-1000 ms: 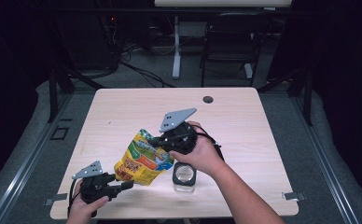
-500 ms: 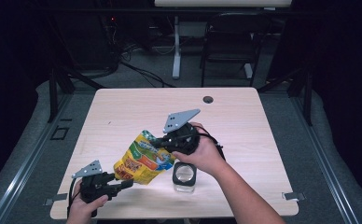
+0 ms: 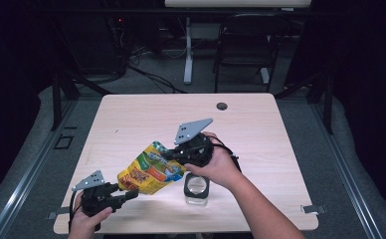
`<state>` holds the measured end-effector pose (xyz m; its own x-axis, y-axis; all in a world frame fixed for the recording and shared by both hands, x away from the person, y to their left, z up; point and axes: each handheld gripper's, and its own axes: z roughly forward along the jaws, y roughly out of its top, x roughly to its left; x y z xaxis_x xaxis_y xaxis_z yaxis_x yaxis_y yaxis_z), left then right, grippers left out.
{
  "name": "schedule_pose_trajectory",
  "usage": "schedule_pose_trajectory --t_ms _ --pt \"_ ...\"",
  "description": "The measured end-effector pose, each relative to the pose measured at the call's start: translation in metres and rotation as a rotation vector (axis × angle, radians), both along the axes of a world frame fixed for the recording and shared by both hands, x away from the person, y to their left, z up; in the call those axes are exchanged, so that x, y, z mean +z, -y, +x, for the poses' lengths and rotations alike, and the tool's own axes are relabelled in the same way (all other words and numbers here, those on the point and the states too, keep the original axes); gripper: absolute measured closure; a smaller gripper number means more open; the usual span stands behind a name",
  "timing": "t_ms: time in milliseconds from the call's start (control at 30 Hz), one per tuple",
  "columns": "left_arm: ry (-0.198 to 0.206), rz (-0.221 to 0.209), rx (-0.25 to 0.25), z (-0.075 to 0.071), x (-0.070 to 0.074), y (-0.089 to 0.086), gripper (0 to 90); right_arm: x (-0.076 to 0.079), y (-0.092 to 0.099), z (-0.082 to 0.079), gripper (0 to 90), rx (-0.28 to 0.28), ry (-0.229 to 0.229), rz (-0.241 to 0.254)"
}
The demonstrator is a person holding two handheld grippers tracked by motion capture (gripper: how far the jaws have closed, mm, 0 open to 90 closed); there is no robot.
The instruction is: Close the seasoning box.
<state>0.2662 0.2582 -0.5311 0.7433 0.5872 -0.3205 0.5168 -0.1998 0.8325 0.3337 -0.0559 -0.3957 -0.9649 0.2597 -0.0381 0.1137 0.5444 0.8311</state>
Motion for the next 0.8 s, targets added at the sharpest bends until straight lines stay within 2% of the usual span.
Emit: schedule_pose_trajectory --t_ms 367,533,800 --pt "0.022 -0.004 0.029 -0.002 0.004 -0.002 54.9 -0.008 0.008 0.001 90.0 -0.027 -0.022 0.003" --pt "0.023 -0.001 0.026 -0.002 0.005 -0.004 55.0 -0.012 0.010 0.000 90.0 -0.031 -0.027 0.005" --pt "0.038 -0.024 0.037 -0.003 0.006 -0.006 56.0 -0.022 0.017 0.000 90.0 -0.045 -0.035 -0.001"
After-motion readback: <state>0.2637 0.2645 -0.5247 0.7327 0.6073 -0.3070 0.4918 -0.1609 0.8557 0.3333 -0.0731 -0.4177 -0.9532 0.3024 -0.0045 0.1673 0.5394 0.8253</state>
